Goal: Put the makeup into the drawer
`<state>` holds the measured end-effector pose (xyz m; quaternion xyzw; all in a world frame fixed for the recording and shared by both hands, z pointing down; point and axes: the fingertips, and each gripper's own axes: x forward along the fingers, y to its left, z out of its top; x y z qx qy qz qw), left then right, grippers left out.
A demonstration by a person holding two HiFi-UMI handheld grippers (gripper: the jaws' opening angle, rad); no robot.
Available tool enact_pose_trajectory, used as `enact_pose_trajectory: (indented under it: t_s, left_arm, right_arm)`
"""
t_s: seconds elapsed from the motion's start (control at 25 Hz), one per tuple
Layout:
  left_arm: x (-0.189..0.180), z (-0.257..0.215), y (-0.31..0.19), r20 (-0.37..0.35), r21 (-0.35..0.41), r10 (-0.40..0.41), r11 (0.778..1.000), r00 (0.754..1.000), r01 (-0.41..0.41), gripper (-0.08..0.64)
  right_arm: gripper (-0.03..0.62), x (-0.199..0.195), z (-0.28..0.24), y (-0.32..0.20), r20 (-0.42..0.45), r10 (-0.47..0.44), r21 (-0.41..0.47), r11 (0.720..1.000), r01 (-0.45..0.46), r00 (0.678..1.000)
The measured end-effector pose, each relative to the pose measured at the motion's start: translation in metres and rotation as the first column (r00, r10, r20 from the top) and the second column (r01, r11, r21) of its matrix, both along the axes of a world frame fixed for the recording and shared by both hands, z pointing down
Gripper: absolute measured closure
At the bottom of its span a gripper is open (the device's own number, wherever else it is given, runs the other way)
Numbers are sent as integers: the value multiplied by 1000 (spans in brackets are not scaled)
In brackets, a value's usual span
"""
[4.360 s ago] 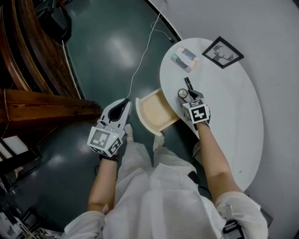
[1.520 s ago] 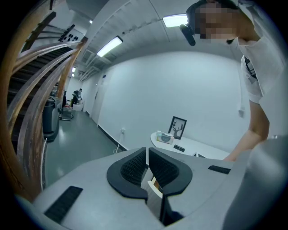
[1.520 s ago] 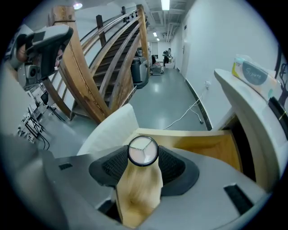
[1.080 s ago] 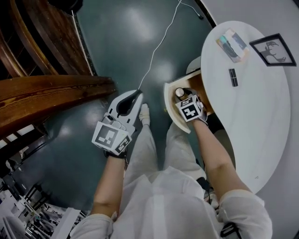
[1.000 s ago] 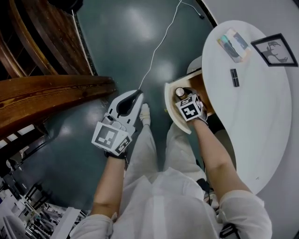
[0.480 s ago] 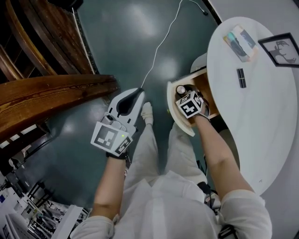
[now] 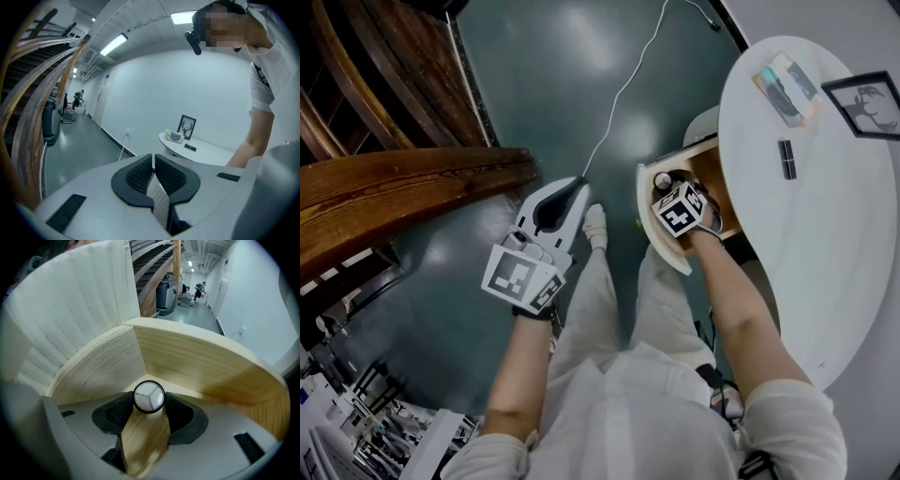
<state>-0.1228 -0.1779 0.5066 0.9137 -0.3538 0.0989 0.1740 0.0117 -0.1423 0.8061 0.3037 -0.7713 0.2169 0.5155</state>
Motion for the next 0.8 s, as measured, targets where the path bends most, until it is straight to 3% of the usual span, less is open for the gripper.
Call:
enact_pose_trajectory:
  t_s: [0.28,0.8]
  left_arm:
    - [1,-5,0,-4,-1,7,1000,1000,-7,529]
    - [16,-36,0,-34,17,51,999,998,-51,529]
  right_arm:
    - [374,1,-13,4,6,26,-8,1000,-26,1000]
    - [377,7,-84,12,86,183,28,982,-186,979]
